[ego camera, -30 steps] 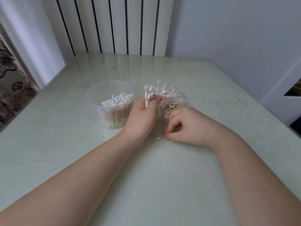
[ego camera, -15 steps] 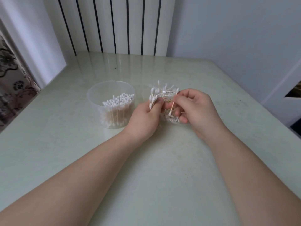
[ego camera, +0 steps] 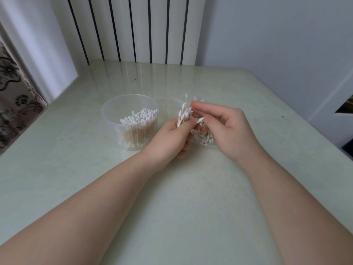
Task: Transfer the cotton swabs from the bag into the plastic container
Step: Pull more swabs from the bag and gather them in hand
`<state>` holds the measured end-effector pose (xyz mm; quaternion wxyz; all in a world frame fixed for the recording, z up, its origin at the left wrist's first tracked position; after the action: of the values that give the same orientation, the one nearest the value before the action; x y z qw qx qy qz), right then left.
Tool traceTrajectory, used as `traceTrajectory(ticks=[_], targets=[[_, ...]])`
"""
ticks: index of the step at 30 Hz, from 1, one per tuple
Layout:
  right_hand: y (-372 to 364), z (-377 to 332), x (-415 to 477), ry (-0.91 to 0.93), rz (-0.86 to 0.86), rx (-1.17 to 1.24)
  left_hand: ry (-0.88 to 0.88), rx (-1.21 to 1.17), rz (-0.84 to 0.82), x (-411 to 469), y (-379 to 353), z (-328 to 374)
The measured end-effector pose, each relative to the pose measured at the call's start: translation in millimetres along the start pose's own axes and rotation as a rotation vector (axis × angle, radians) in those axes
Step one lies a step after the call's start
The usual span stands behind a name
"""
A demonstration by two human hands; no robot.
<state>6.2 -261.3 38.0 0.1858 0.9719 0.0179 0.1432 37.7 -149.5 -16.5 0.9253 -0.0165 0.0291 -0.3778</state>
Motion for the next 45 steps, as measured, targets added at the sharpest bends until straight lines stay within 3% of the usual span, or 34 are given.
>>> traceTrajectory(ticks=[11,20,24,29,33,36,40,45], targets=[[-1,1,1,0.018,-0.024,0.009,0.041,-0.019,-0.092,-3,-12,0],[-19,-3,-3,-0.005,-0.202,0.053,0.009,0.134,-0.091,-4,-12,7],[-34,-16,-7,0.045,-0.363,0.1,0.007,0.196,-0.102,-5,-13,7],[-27,-15,-9,0.071,-0.253,0.039,-0.03,0.133,-0.148,-4,-18,8],[-33,-18,-8,0.09,-0.278,-0.359,-0.015,0.096,-0.178,-2,-20,7],[-33,-20,-7,0.077,-0.282,-0.439,0.02,0.1,-0.108,0,-11,3],[-49,-8,-8,0.001,-0.426,-0.662,0.067,-0.151,-0.053,1,-6,-7],[-41,-17,-1,0.11,-0.243,-0.69,0.043,-0.162,-0.104,1,-9,-3]])
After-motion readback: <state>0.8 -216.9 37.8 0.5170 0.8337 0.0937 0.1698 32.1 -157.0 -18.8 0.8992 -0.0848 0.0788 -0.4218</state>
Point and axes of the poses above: each hand's wrist, its own x-axis towards the middle knuckle, its own y-axis out of the back of the hand, z = x × y, the point moved 10 cm from there along x, towards the middle knuckle, and after that the axes turned 15 degrees about -z, right-handed, at the moved point
